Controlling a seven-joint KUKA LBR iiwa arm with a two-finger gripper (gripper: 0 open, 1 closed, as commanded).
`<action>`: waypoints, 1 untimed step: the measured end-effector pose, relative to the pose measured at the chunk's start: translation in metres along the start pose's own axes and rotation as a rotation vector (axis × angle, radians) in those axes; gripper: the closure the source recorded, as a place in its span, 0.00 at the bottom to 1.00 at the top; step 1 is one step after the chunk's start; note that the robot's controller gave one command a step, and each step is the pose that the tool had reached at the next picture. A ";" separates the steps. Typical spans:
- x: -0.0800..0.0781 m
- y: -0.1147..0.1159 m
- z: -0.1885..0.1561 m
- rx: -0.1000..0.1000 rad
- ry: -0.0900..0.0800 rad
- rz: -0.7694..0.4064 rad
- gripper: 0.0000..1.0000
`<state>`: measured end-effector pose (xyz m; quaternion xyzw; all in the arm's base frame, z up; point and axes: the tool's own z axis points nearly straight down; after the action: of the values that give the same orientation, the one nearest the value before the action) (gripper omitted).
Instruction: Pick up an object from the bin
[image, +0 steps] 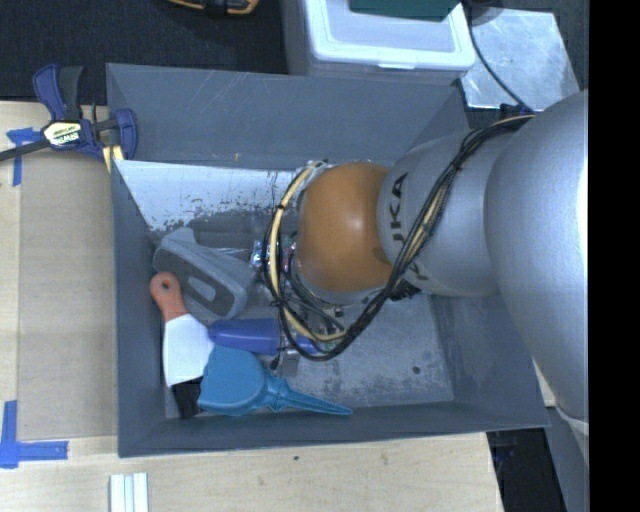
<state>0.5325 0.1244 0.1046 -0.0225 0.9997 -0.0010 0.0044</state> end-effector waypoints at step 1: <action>-0.010 -0.004 0.028 -0.001 0.007 -0.054 0.00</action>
Offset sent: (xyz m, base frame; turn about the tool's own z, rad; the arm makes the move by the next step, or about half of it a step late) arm 0.0033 0.0106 -0.0346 -0.1168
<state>0.5428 0.1206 0.0764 -0.0494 0.9988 -0.0006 0.0007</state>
